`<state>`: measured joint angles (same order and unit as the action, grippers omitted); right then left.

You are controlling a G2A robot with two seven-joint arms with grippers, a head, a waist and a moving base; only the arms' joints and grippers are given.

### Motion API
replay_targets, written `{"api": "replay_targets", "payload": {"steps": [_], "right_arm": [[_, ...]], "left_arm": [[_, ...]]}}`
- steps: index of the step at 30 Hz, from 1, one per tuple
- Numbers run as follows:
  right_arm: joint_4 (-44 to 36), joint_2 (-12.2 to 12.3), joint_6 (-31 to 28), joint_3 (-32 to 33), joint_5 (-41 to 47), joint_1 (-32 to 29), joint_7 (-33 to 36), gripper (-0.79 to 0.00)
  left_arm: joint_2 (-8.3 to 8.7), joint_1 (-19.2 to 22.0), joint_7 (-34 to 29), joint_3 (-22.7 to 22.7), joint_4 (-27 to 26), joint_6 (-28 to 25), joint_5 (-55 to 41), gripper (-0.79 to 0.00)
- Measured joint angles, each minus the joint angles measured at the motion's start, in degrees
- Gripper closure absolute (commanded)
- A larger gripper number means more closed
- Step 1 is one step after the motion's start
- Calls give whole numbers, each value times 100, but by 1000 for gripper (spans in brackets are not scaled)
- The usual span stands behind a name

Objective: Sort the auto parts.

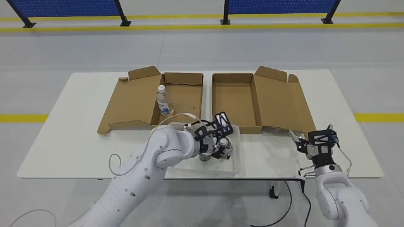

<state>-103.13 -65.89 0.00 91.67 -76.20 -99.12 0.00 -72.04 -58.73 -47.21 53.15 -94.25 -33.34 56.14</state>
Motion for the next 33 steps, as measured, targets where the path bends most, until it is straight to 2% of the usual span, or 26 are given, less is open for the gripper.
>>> {"api": "replay_targets", "payload": {"steps": [11, 19, 25, 33], "right_arm": [[0, 0, 0, 0, 0, 0, 0, -785], [0, 0, 0, 0, 0, 0, 0, -785], [0, 0, 0, 0, 0, 0, 0, -785], [0, 0, 0, 0, 0, 0, 0, -785]], "left_arm": [[164, -80, -841, 195, -573, -555, -550, 0], [218, -81, -879, 167, -632, -556, -601, 0], [257, -42, -616, 323, -591, -319, -470, 0], [372, -73, 12, 1134, -542, 375, -49, 0]]}}
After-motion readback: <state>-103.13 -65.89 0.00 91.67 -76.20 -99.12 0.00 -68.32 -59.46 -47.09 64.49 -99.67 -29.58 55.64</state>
